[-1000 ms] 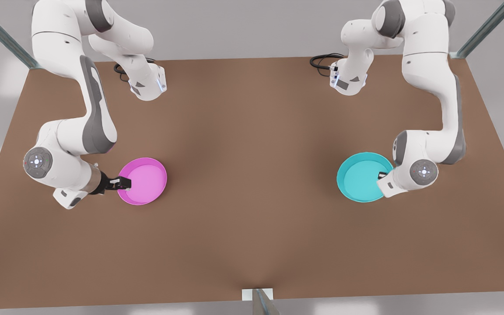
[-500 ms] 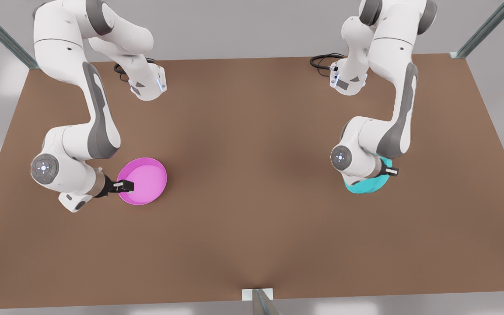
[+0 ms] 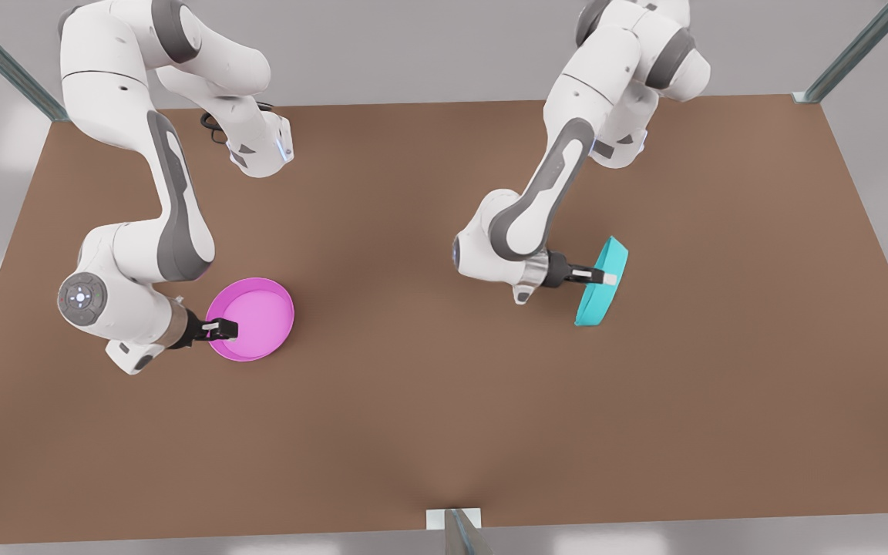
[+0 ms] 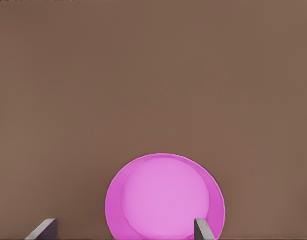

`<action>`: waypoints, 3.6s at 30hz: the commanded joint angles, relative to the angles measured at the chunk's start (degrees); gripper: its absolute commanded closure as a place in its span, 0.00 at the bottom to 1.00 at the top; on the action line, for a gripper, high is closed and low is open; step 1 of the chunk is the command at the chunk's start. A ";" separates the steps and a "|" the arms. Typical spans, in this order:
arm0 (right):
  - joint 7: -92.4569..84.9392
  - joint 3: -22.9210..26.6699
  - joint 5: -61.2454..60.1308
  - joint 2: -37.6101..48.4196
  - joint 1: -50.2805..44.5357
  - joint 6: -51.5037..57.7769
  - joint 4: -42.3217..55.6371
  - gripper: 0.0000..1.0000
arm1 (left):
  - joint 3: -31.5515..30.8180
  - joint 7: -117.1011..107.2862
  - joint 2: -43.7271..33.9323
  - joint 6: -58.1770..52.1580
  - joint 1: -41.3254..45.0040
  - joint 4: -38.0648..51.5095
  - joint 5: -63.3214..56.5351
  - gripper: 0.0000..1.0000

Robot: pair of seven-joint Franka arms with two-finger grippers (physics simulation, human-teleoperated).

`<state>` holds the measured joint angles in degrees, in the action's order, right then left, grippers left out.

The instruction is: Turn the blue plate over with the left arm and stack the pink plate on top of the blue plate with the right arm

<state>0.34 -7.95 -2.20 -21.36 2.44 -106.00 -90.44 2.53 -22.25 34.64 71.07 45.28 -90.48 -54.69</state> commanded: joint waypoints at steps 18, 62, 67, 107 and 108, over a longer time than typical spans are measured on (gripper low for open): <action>0.27 -0.05 0.00 -0.09 0.11 -0.35 -0.35 0.00 | 13.73 -1.92 15.81 -7.09 23.54 14.28 -2.70 0.79; -2.89 -12.79 0.44 2.47 18.30 -14.59 -14.59 0.00 | 31.66 -39.09 30.76 6.97 36.55 18.93 29.90 0.00; -5.44 -14.20 0.26 -0.35 23.23 -20.39 -16.70 0.00 | 36.67 -49.82 30.67 12.25 37.78 19.90 39.57 0.00; -20.30 -29.40 0.97 -14.15 43.53 -50.27 -31.73 0.35 | 0.72 13.98 -29.89 8.65 -33.42 4.61 54.87 0.00; -20.38 -29.40 0.97 -14.15 43.71 -50.27 -31.81 0.35 | 0.72 14.16 -29.89 8.30 -33.42 4.61 54.87 0.00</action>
<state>-20.04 -37.35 -1.23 -35.51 46.23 -156.27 -122.43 3.28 -8.09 4.69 79.13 9.32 -85.87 0.30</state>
